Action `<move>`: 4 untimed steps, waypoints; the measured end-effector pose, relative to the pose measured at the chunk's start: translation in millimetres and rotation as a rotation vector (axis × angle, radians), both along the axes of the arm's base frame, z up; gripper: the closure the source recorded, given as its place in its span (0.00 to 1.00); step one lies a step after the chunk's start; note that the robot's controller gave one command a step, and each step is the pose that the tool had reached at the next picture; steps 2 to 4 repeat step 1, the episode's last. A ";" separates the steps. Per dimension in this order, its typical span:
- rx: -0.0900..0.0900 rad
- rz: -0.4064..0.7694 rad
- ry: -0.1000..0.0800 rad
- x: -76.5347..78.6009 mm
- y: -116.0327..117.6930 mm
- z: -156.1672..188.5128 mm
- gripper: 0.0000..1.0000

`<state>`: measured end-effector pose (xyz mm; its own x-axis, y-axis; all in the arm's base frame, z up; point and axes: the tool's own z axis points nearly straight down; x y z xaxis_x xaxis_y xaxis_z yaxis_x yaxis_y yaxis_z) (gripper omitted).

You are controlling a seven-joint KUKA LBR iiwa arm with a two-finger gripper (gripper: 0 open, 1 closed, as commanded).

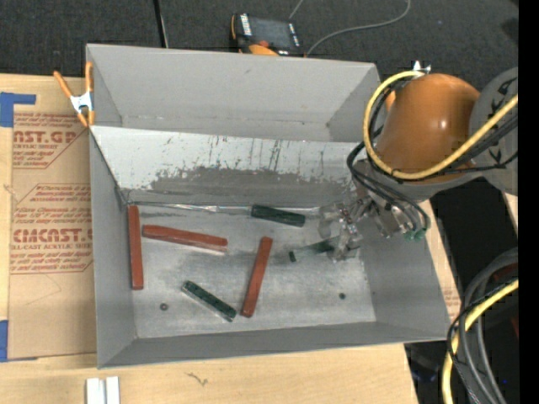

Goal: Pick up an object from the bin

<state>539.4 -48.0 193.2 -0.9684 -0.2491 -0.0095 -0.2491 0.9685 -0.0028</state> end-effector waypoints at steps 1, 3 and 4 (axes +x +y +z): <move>-0.005 0.406 0.004 25.3 -105.9 72.5 1.00; -0.005 0.406 0.004 25.3 -105.9 72.5 1.00; -0.005 0.406 0.004 25.3 -105.9 72.5 1.00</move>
Offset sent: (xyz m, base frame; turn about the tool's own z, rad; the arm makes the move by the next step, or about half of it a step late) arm 0.0243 -0.1044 0.0715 -0.4098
